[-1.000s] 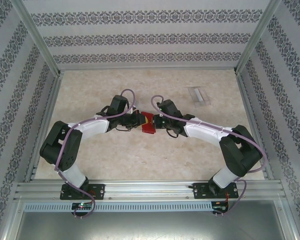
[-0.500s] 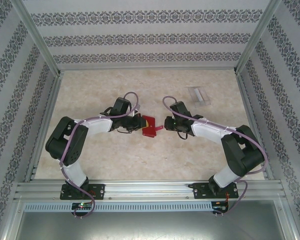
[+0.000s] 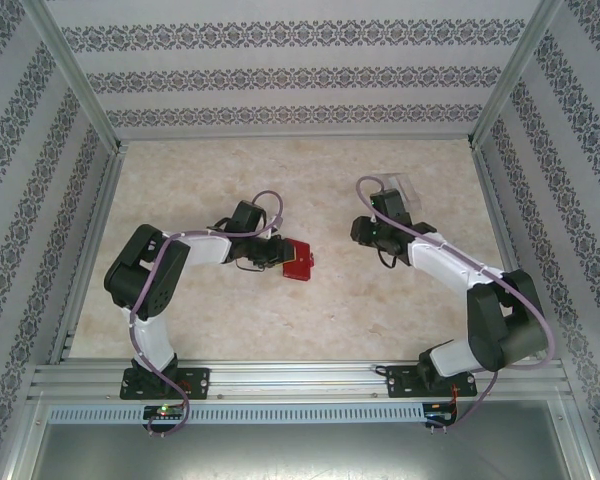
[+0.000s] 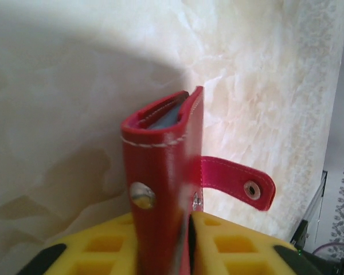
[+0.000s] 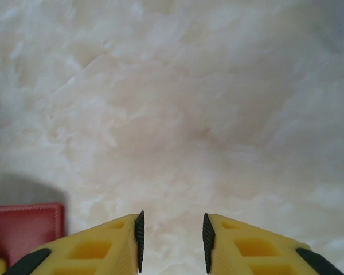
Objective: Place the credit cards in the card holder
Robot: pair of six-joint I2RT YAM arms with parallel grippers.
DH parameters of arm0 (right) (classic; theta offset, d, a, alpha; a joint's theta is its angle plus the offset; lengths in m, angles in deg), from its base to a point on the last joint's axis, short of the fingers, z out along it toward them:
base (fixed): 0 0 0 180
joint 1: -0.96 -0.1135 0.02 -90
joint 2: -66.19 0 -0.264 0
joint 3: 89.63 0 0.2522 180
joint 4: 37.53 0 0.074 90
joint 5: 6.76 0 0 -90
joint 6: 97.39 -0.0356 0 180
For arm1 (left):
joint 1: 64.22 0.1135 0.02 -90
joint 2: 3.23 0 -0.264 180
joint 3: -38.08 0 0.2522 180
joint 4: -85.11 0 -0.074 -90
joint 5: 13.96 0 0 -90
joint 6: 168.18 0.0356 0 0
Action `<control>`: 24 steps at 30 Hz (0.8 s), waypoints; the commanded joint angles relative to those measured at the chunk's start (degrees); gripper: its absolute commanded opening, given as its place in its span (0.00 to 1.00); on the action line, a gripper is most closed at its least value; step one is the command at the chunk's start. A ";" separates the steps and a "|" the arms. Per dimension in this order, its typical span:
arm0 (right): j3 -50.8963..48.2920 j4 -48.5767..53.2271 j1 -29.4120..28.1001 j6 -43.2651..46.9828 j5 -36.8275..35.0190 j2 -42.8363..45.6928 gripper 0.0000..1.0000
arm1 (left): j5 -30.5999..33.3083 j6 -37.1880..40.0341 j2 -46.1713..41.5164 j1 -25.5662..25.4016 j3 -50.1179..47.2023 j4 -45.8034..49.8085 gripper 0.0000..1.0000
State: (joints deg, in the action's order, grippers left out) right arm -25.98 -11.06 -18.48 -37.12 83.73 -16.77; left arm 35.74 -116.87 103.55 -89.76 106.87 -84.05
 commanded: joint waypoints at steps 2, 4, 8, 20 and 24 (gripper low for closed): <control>3.85 3.82 -0.05 5.35 -3.46 1.09 0.35 | 2.51 4.48 0.95 -0.48 2.38 5.67 0.38; 4.42 3.62 -1.03 5.59 -1.35 0.35 0.37 | 4.55 5.80 0.09 -0.44 2.22 7.29 0.44; 5.66 2.79 -5.99 -1.14 9.72 -2.62 0.38 | 6.77 7.54 -1.08 -0.04 3.06 11.37 0.50; 16.27 9.89 -19.64 -10.55 -1.43 -16.40 0.52 | 15.93 7.36 -13.44 2.52 -4.85 15.09 0.64; 18.97 13.70 -21.93 -10.34 -5.82 -19.51 0.54 | 17.55 7.41 -18.53 3.34 -7.07 16.99 0.78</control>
State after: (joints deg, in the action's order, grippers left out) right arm -9.35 -1.92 -38.79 -46.50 82.84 -34.78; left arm 50.61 -110.12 88.49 -87.24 101.30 -70.10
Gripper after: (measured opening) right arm 0.536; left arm 0.772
